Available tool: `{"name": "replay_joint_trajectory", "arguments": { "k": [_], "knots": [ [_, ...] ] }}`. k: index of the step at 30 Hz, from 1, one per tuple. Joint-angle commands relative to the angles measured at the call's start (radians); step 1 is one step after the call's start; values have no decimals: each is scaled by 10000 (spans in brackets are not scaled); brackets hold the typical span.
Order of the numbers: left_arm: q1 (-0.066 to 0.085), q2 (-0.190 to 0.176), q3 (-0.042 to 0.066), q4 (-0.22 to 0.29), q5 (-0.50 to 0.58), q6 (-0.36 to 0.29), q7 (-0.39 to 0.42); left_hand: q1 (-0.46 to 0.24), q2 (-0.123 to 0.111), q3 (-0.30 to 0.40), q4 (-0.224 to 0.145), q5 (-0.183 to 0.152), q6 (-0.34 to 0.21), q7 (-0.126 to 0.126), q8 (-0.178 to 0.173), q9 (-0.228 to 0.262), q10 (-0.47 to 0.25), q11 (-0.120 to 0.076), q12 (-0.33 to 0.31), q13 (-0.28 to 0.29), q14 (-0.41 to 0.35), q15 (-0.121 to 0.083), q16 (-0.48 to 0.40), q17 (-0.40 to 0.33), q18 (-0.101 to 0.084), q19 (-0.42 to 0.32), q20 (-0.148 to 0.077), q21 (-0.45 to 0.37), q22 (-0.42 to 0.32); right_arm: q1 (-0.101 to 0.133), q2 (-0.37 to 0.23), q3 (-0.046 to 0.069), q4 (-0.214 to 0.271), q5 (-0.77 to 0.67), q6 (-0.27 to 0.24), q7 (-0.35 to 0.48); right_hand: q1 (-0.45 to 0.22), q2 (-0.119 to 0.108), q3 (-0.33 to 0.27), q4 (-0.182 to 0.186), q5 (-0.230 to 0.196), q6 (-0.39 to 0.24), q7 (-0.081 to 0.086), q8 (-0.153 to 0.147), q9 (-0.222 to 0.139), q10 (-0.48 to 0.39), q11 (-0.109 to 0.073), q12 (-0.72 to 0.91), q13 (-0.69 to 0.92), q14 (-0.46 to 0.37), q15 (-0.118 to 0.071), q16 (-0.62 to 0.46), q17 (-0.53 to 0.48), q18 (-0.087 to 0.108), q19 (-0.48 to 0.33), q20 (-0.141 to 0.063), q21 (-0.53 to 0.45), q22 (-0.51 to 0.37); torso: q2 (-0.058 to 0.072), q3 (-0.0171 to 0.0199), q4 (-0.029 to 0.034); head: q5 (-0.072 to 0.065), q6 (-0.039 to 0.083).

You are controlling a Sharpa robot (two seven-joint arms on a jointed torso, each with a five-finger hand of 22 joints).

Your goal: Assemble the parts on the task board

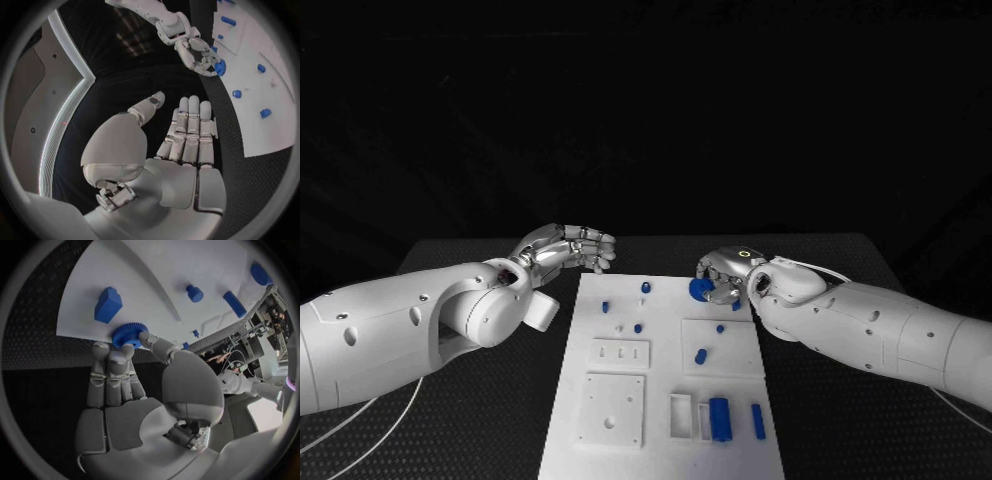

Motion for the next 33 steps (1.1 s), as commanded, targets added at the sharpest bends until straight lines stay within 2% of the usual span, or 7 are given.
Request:
{"name": "replay_joint_trajectory", "arguments": {
  "k": [1,4,9,12,18,27,33],
  "knots": [
    [13,-2,8,17,-35,128,63,-82,-10,40,-3,-30,-61,217,-43,12,28,45,-40,10,-6,59,-59,14,97,-29,-59,36,-12,-252,-70,-164,-108,-94,1147,-238,-34,-73,-5,-40,71,287,175,-30,-18,-384,-23,35,-17,7,61,21,15,133,-48,17,32,179,1,4,4,-6,5],
    [13,-7,8,22,-35,128,61,-84,-10,40,-2,-31,-61,217,-43,13,29,46,-41,10,-6,59,-59,14,96,-29,-59,37,-13,-255,-82,-164,-92,-17,1139,-249,-291,-106,-126,-11,616,317,183,-20,-17,-433,-13,85,-47,-10,85,33,48,133,-68,38,49,183,4,6,-1,-8,11],
    [13,-8,8,30,-36,121,61,-88,-9,39,1,-31,-61,217,-45,14,29,46,-42,12,-6,59,-59,15,94,-29,-60,39,-14,-256,-109,-164,-101,182,1118,-253,-452,164,-158,29,769,595,110,110,32,-438,-79,274,-104,-11,16,60,120,133,-50,25,94,175,7,-2,-7,-31,9],
    [13,-13,8,28,-39,116,60,-90,-7,40,4,-30,-60,217,-46,16,30,45,-43,13,-5,59,-59,15,93,-30,-61,40,-16,-256,-115,-164,-100,183,996,-269,-502,304,67,175,653,834,31,211,72,-424,-154,380,-181,0,-55,53,156,133,-33,12,108,164,6,-3,0,-37,-5],
    [13,-16,8,26,-41,102,61,-91,-7,40,5,-30,-59,217,-47,18,31,45,-45,15,-5,58,-60,16,91,-31,-64,42,-18,-255,-99,-163,-143,9,791,-381,-494,315,280,228,569,1023,-33,279,107,-388,-213,497,-279,34,-113,52,200,133,10,-18,154,167,7,-7,14,-44,-13],
    [14,-20,8,39,-54,89,59,-93,-8,42,7,-29,-58,216,-48,22,33,44,-48,19,-5,57,-60,17,88,-32,-67,45,-22,-254,-61,-162,-126,-156,719,-393,-528,319,505,394,-149,1523,-198,488,256,-268,-364,720,-512,109,-255,58,318,133,100,-62,255,167,4,-11,7,-60,-6],
    [14,-22,8,56,-79,78,54,-94,-8,43,8,-29,-57,216,-50,25,33,44,-50,21,-4,57,-60,18,86,-33,-70,48,-24,-253,-41,-162,-116,-158,767,-377,-594,340,479,467,-329,1666,-249,547,322,-232,-410,784,-599,126,-297,53,363,133,116,-65,281,164,7,-15,16,-72,-10]
  ]
}}
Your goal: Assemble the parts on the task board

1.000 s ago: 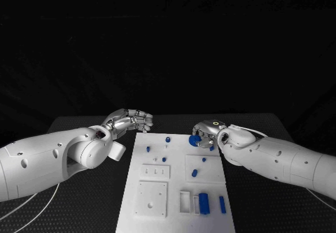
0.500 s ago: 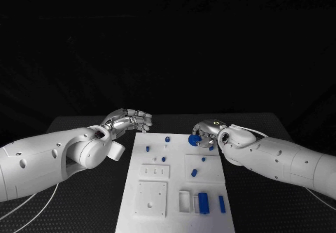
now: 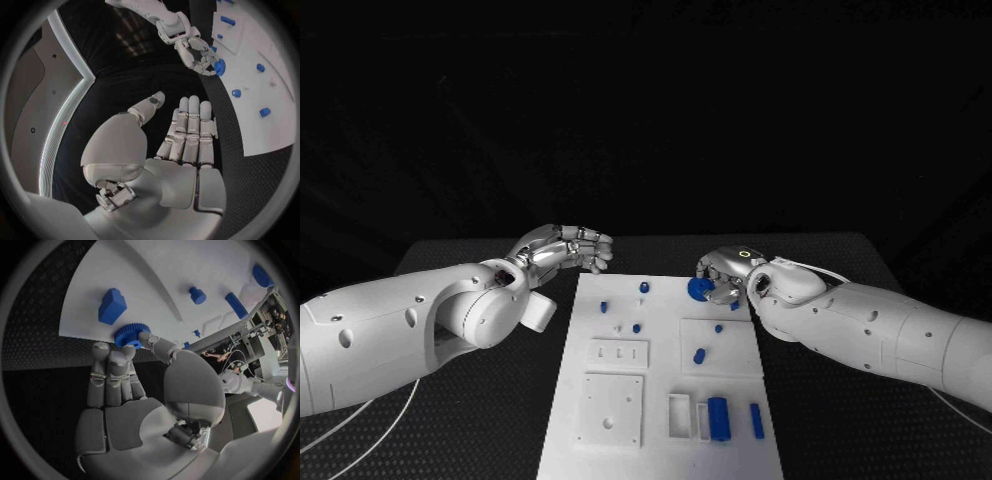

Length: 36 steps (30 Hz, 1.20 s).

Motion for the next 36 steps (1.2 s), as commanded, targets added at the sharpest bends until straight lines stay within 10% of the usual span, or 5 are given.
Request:
{"name": "replay_joint_trajectory", "arguments": {
  "k": [1,36],
  "knots": [
    [14,4,8,40,-67,82,58,-94,-8,43,8,-29,-56,216,-50,18,33,44,-51,15,-4,56,-60,11,156,-32,-71,49,-17,-217,-8,-143,-69,-202,960,-361,-49,64,-8,85,-64,1689,-253,61,28,-210,-323,58,-31,5,-94,52,21,128,72,-22,47,163,3,-3,10,-13,-3],
    [15,-1,9,34,-83,61,62,-73,-12,57,-5,-24,-52,213,-61,35,39,42,-64,31,-2,52,-62,16,145,-38,-87,65,-33,-11,-206,-124,339,-406,309,-686,-276,-54,-72,535,-377,1980,-387,143,223,16,-453,317,-244,152,-218,79,185,128,202,-79,159,155,-4,9,-2,-35,30]
  ]
}}
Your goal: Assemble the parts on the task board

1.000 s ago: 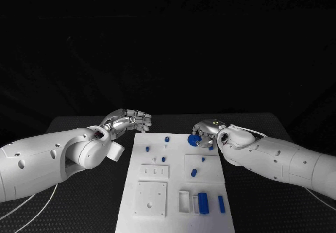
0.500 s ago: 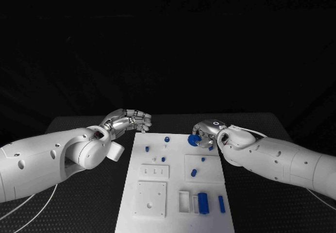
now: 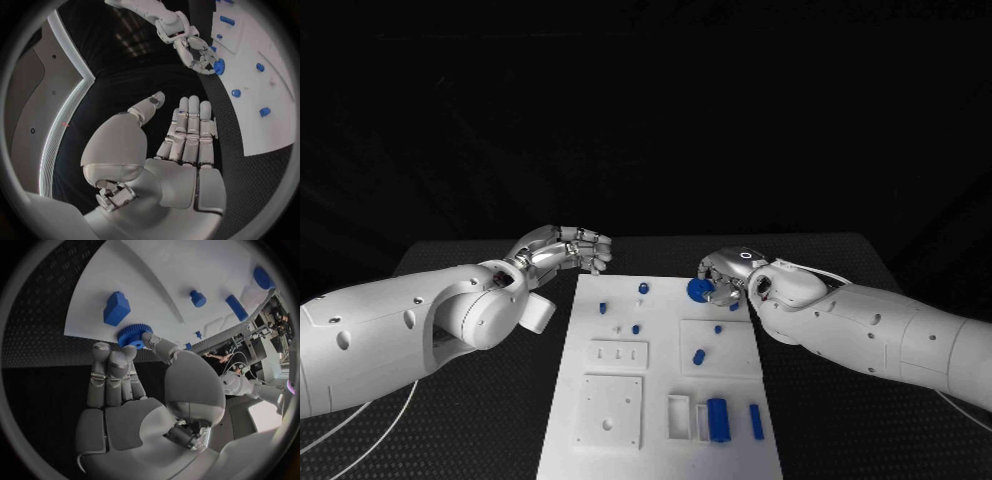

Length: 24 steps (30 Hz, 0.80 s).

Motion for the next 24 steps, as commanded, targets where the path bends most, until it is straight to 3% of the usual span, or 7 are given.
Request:
{"name": "replay_joint_trajectory", "arguments": {
  "k": [1,16,24],
  "knots": [
    [13,10,9,24,-36,65,74,-73,-13,57,-6,-24,-52,213,-62,9,40,42,-65,15,-2,51,-62,10,113,0,-50,66,-18,-48,-32,-54,18,-179,418,-241,-61,-27,-11,72,-65,1918,-319,19,-4,-123,-200,54,-14,-20,-82,42,16,129,69,-16,59,155,-2,-4,3,-10,12],
    [13,9,9,22,-38,65,77,-70,-16,58,-10,-25,-51,214,-67,17,42,42,-71,22,-2,51,-63,12,107,-3,-55,74,-25,29,-90,-35,226,-196,368,-263,-25,7,123,297,-158,2076,-389,69,106,9,-266,194,-71,19,-140,73,125,129,138,-44,101,146,3,-7,13,-15,12],
    [13,2,9,-7,-38,66,80,-70,-17,59,-12,-26,-50,214,-69,20,42,42,-75,25,-2,50,-64,12,104,-4,-56,77,-28,132,-142,59,437,-230,209,-343,-32,-32,162,358,-163,2078,-393,60,127,13,-271,209,-91,16,-147,74,152,129,149,-50,106,143,-3,-4,4,-6,24]
  ]
}}
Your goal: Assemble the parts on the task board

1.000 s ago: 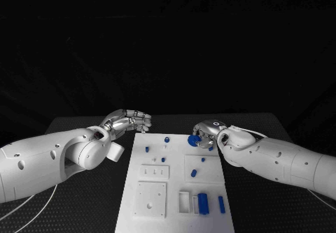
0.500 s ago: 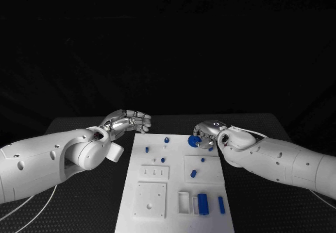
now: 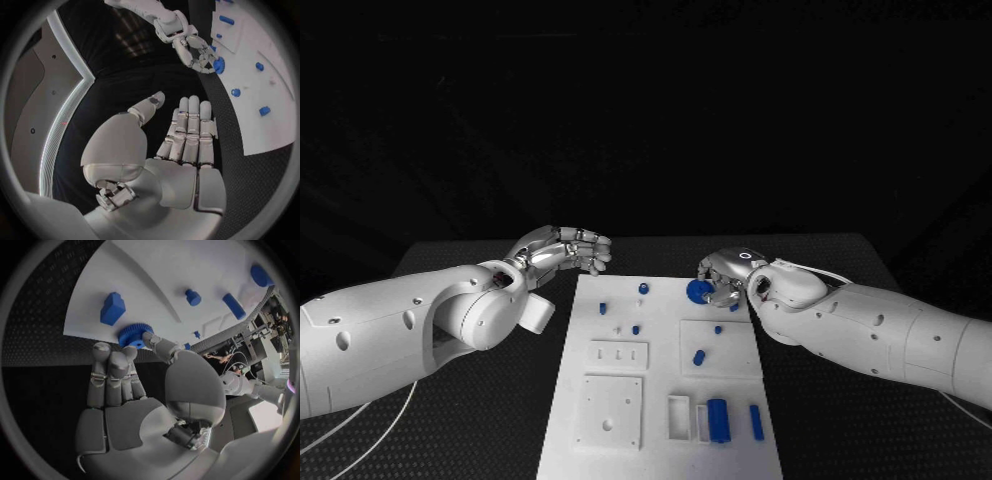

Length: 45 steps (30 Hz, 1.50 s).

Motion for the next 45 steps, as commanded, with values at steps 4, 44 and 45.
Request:
{"name": "replay_joint_trajectory", "arguments": {
  "k": [4,44,45],
  "knots": [
    [13,3,10,12,-31,67,80,-68,-18,60,-13,-26,-50,214,-71,14,43,42,-36,20,-2,50,-64,15,136,-5,-59,40,-12,115,-19,59,214,-298,-173,-230,-31,-68,-6,84,-42,1988,-306,60,23,-106,-153,70,-18,7,-82,35,30,129,79,-14,53,143,-5,1,-8,5,13],
    [13,45,11,-91,-33,10,132,-53,-16,70,-26,-23,-48,213,-87,34,55,39,-51,41,5,45,-64,22,126,-10,-70,62,-33,-172,1344,-89,1163,-2095,-1096,-1323,174,-553,483,624,-440,2067,-330,-34,175,-30,-177,152,-233,66,-104,7,234,129,191,-80,116,128,9,-12,27,179,99],
    [13,45,11,-91,-33,11,132,-52,-17,70,-27,-22,-48,213,-87,34,56,39,-51,41,6,45,-64,22,126,-10,-70,63,-34,-189,1372,-94,1163,-2140,-1119,-1352,179,-558,492,629,-440,2069,-330,-35,177,-29,-178,153,-236,67,-104,6,236,129,192,-80,117,128,10,-14,31,188,99]
  ]
}}
